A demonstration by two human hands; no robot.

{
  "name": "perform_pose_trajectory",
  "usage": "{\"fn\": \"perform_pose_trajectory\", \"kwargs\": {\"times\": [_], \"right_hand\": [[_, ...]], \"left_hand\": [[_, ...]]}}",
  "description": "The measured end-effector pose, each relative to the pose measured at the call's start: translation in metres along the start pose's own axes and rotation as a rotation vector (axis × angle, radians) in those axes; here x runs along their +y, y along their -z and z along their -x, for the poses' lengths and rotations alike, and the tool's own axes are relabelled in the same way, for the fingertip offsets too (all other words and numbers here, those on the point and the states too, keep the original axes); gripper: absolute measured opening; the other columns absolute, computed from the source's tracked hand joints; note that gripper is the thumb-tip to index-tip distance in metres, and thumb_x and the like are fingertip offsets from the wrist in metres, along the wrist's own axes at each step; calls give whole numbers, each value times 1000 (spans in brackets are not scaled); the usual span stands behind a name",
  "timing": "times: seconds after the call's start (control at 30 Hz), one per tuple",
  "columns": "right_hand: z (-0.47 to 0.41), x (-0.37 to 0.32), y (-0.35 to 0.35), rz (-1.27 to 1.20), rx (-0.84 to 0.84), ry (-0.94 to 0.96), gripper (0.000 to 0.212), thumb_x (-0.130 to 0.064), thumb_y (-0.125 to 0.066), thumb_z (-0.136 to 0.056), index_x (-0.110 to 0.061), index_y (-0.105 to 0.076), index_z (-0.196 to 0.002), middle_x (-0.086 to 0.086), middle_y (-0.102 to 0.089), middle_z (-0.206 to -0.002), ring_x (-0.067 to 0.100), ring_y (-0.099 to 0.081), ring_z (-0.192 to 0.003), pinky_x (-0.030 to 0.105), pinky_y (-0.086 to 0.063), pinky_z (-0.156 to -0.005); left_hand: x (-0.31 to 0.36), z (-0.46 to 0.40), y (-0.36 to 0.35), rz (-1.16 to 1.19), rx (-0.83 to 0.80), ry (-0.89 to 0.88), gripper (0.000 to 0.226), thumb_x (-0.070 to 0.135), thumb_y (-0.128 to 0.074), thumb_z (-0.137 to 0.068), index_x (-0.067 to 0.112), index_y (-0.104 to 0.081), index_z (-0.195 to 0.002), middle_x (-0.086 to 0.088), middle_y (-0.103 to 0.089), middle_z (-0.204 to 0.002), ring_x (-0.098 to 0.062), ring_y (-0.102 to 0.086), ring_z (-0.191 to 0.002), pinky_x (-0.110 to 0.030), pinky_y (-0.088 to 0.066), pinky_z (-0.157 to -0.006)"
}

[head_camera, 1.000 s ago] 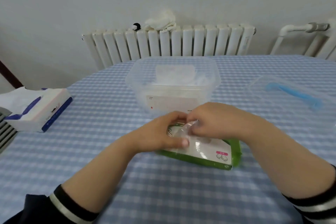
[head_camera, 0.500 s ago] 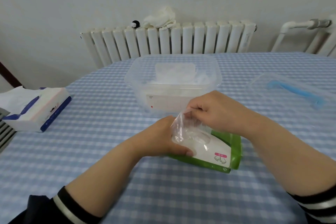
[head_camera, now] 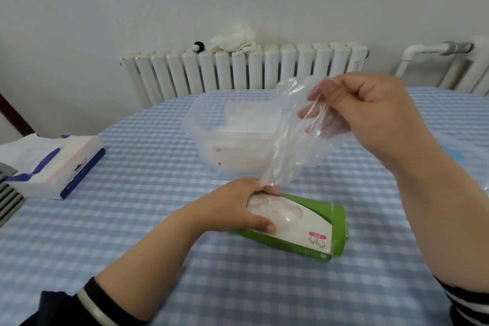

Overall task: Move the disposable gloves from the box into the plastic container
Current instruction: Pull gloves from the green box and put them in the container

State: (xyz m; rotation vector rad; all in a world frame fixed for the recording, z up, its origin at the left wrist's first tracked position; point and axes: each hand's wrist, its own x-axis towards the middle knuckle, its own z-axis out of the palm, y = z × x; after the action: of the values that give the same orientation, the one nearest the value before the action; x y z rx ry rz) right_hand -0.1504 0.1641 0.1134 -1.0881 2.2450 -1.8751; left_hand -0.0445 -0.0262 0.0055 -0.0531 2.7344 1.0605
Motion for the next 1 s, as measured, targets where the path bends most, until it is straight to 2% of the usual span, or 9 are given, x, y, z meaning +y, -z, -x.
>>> {"fn": "perform_pose_trajectory", "kwargs": {"times": [0.1, 0.23, 0.33, 0.43, 0.53, 0.7, 0.9, 0.97, 1.0], "right_hand": [[-3, 4, 2, -129, 8, -97, 25, -20, -47, -101, -10, -68, -93, 2, -76, -80, 24, -72, -67, 30, -59, -59], [-5, 8, -3, -250, 23, -147, 20, -22, -53, -98, -18, -72, -93, 2, -76, -83, 17, -70, -65, 26, -55, -55], [-6, 10, -6, -271, 15, -154, 14, -19, -57, -97, -19, -70, -93, 1, -76, -85, 16, -72, -68, 25, -55, -57], [-6, 13, -9, -287, -15, -182, 18, -3, -56, -95, -16, -69, -95, 3, -76, -87, 20, -72, -68, 26, -56, -58], [-7, 13, -7, -291, -27, -193, 18, -1, -56, -94, -14, -68, -93, 4, -76, -82, 22, -70, -63, 28, -57, -59], [-10, 17, -3, -172, 15, -204, 20, -2, -53, -95, -15, -68, -93, 0, -75, -78, 18, -66, -57, 26, -57, -55], [-13, 26, -7, -111, -26, -280, 7, -11, -60, -94, -12, -67, -93, 3, -73, -67, 12, -59, -51, 24, -53, -49], [-11, 27, -9, -124, -84, -303, 5, -14, -61, -94, -10, -65, -93, 5, -74, -70, 12, -62, -52, 23, -53, -50], [-11, 27, -11, -142, -92, -309, 5, -11, -60, -94, -9, -64, -92, 6, -74, -71, 13, -64, -54, 23, -54, -51]], "left_hand": [[8, 3, 4, 191, 11, -100, 71, 63, -70, -69, 40, -51, -133, 26, -56, -130, 7, -50, -121, -26, -39, -108], [30, 10, 5, 533, 140, -236, 69, 84, -50, -72, 46, -55, -129, 17, -58, -135, -5, -49, -130, -35, -35, -112], [45, 8, 6, 921, 327, -243, 48, 57, -62, -85, 28, -63, -123, 4, -68, -124, -16, -61, -119, -38, -46, -105], [61, 4, 17, 1180, 573, -175, 16, 26, -64, -89, 10, -66, -93, -4, -75, -91, -17, -73, -87, -29, -56, -79], [65, 0, 38, 1127, 757, -165, 10, 17, -61, -91, 10, -67, -87, 1, -73, -75, -12, -67, -61, -25, -55, -63], [60, -5, 66, 704, 948, -150, 12, 25, -65, -93, 14, -68, -90, 7, -63, -59, -5, -39, -39, -18, -35, -39], [52, -20, 100, 335, 915, -148, 12, 28, -65, -93, 30, -68, -82, 11, -63, -61, 0, -45, -48, -15, -39, -50], [56, -24, 112, 407, 850, -151, 14, 26, -64, -94, 28, -68, -81, 9, -68, -74, -2, -56, -62, -19, -47, -62], [61, -26, 118, 613, 790, -204, 14, 27, -61, -96, 24, -68, -84, 6, -71, -83, -5, -62, -73, -23, -51, -70]]}}
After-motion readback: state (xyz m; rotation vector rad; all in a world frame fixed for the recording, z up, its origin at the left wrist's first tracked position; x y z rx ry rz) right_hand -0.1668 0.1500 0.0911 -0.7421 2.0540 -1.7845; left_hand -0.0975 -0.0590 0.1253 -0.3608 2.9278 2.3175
